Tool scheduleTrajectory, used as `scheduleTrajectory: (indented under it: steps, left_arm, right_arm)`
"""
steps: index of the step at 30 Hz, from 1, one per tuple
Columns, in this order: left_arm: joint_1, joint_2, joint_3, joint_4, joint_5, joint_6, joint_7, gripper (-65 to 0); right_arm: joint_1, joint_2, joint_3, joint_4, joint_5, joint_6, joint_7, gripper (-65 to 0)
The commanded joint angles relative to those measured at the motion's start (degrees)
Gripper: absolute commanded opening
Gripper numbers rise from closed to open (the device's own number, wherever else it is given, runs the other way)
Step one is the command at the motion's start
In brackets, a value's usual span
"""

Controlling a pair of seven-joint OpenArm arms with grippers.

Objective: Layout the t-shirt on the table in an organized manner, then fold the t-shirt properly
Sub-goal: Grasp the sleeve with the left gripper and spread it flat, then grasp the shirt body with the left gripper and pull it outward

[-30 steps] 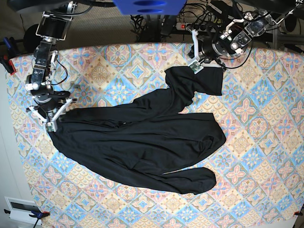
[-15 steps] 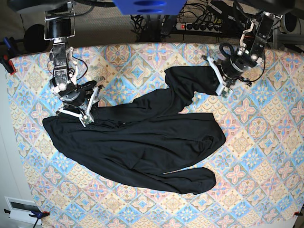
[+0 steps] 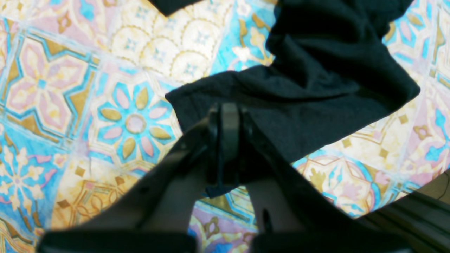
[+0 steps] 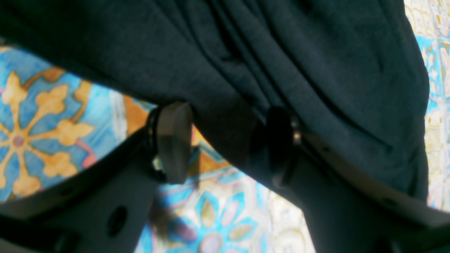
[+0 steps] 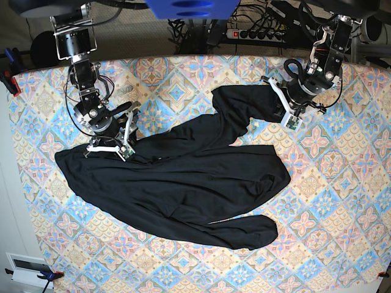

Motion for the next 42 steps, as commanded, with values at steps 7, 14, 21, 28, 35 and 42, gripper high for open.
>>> scheduleTrajectory:
  steps: [7,14,21,28,35,42]
  left_arm:
    - [-0.5,-0.7,-0.6,-0.2,-0.2,0.1,-1.3,-65.0]
    - [-4.4,-0.6,-0.7,-4.9,-0.5,0.3,-1.3,-65.0]
    - [-6.9,3.8,-5.8,-5.0,0.8,0.3,-1.2,-65.0]
    - [-12.2,10.1,-11.8,-12.3,5.3,0.3,-1.1,-65.0]
    - [-17.6,10.8,-11.8,-21.0,5.4,0.3,-1.3,-65.0]
    - [-21.7,13.0,-13.3,-23.1,5.4,0.3,-1.4,-64.0]
  right_arm:
    - [-0.7,0.8,0.1,-1.8,-3.2,0.5,-5.9,-55.3]
    - [-5.8,3.6,4.8,4.7,-3.1,0.5,-4.9,-65.0]
    - [-16.3,3.6,14.4,14.4,-3.1,0.5,-4.9,-65.0]
    - [-21.9,3.6,20.7,18.4,-3.1,0.5,-5.3,-65.0]
    - [-23.1,3.6,27.1,18.2,-3.2,0.5,-6.2,-65.0]
    - [-23.1,3.6,30.6,18.2,-3.2,0.5,-8.7,-65.0]
